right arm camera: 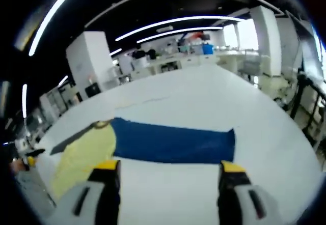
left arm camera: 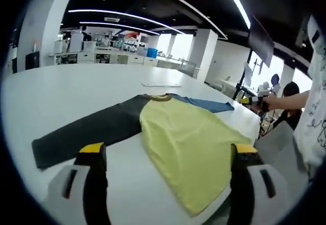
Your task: Fold the garment on the visible template until the final outline fits inside the template.
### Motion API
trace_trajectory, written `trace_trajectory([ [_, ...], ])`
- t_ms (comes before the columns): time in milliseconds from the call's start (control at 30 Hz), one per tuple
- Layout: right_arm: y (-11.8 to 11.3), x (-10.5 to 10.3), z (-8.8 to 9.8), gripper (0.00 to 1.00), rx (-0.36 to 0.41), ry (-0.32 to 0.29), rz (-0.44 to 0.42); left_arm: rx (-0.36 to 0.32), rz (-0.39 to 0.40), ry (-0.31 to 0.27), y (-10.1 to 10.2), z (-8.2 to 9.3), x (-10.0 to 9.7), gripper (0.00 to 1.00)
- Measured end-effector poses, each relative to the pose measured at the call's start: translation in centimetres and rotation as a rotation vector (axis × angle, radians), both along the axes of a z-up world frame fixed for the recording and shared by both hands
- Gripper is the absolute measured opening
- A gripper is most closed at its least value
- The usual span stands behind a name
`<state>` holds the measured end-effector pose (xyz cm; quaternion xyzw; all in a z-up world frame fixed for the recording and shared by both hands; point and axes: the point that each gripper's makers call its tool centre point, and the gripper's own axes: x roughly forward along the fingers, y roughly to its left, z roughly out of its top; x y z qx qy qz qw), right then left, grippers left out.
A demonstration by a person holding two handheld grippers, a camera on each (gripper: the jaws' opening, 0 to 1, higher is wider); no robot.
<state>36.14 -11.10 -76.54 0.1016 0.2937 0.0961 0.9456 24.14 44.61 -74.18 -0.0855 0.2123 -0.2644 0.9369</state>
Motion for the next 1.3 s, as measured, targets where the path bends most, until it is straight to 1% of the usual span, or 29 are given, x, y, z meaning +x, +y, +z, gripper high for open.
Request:
trace_trajectory([
  [67, -1.2, 1.2, -0.2, 0.74, 0.049, 0.004, -0.063, -0.012, 0.013, -0.005, 0.0, 0.3, -0.2, 0.99],
  [100, -1.5, 1.5, -0.2, 0.73, 0.056, -0.001, -0.072, -0.020, 0.021, -0.005, 0.0, 0.3, -0.2, 0.99],
  [133, -2.2, 2.0, -0.5, 0.71, 0.042, 0.006, -0.082, -0.028, 0.027, -0.003, 0.1, 0.4, -0.3, 0.99],
  [167, -2.8, 2.1, -0.9, 0.69, 0.034, 0.023, -0.109, -0.042, 0.035, 0.003, 0.1, 0.4, -0.4, 0.99],
  [200, -3.3, 2.6, -1.1, 0.68, 0.047, 0.019, -0.118, -0.047, 0.040, 0.006, 0.1, 0.4, -0.6, 0.99],
  [267, -3.5, 2.9, -1.5, 0.63, 0.089, 0.032, -0.157, -0.045, 0.054, 0.007, 0.4, 0.4, -0.8, 0.97],
  [300, -4.3, 2.9, -2.2, 0.57, 0.088, 0.064, -0.190, -0.044, 0.060, 0.008, 0.5, 0.4, -0.9, 0.97],
  [333, -4.6, 3.1, -2.5, 0.54, 0.082, 0.070, -0.197, -0.049, 0.071, 0.009, 0.7, 0.3, -1.0, 0.96],
  [367, -4.9, 3.4, -2.7, 0.52, 0.081, 0.065, -0.195, -0.053, 0.080, 0.016, 0.8, 0.2, -1.1, 0.95],
  [400, -5.5, 3.6, -3.3, 0.52, 0.068, 0.080, -0.214, -0.059, 0.091, 0.021, 1.0, 0.1, -1.3, 0.95],
  [433, -5.6, 3.5, -3.6, 0.51, 0.059, 0.097, -0.229, -0.061, 0.098, 0.023, 1.0, 0.1, -1.4, 0.94],
  [500, -5.7, 3.6, -4.1, 0.49, 0.054, 0.106, -0.233, -0.064, 0.112, 0.032, 1.1, -0.1, -1.7, 0.93],
  [533, -5.9, 3.4, -4.4, 0.47, 0.046, 0.125, -0.238, -0.063, 0.117, 0.032, 1.1, -0.2, -1.9, 0.93],
  [600, -6.6, 3.7, -5.0, 0.45, 0.045, 0.135, -0.246, -0.063, 0.125, 0.034, 1.0, -0.2, -2.1, 0.92],
  [633, -6.8, 3.6, -5.2, 0.44, 0.055, 0.144, -0.264, -0.064, 0.128, 0.037, 0.9, -0.2, -2.2, 0.92],
  [667, -6.8, 3.7, -5.4, 0.44, 0.050, 0.147, -0.261, -0.067, 0.135, 0.042, 0.9, -0.4, -2.3, 0.92],
  [700, -7.3, 3.9, -5.7, 0.44, 0.042, 0.151, -0.263, -0.071, 0.139, 0.042, 0.9, -0.4, -2.4, 0.92],
  [767, -8.0, 4.2, -6.2, 0.42, 0.039, 0.158, -0.270, -0.108, 0.148, 0.043, 0.6, -0.1, -2.5, 0.91],
  [800, -8.1, 4.2, -6.2, 0.39, 0.041, 0.161, -0.272, -0.114, 0.158, 0.050, 0.7, -0.2, -2.5, 0.91],
  [900, -7.9, 4.2, -6.6, 0.34, 0.055, 0.172, -0.271, -0.118, 0.173, 0.045, 0.8, -0.1, -2.6, 0.89],
  [933, -8.1, 4.1, -6.8, 0.36, 0.036, 0.182, -0.279, -0.123, 0.177, 0.045, 0.8, 0.0, -2.6, 0.89],
  [967, -8.9, 4.0, -7.3, 0.36, 0.003, 0.197, -0.297, -0.133, 0.182, 0.043, 0.7, 0.1, -2.5, 0.89],
  [1000, -9.0, 4.1, -7.2, 0.34, -0.006, 0.183, -0.282, -0.136, 0.184, 0.043, 0.7, 0.1, -2.5, 0.89],
  [1033, -9.0, 4.2, -7.2, 0.31, 0.041, 0.189, -0.313, -0.136, 0.185, 0.044, 0.7, 0.1, -2.6, 0.89],
  [1067, -8.9, 4.3, -7.2, 0.29, 0.059, 0.190, -0.316, -0.137, 0.187, 0.042, 0.8, 0.1, -2.6, 0.88],
  [1200, -9.3, 4.4, -7.7, 0.16, 0.044, 0.195, -0.307, -0.145, 0.195, 0.047, 0.8, -0.1, -2.7, 0.87],
  [1267, -9.2, 4.4, -7.8, 0.10, 0.072, 0.198, -0.318, -0.150, 0.199, 0.055, 0.8, -0.3, -2.8, 0.86],
  [1300, -8.7, 4.2, -7.6, 0.07, 0.114, 0.201, -0.346, -0.153, 0.200, 0.051, 0.7, -0.3, -2.9, 0.86],
])
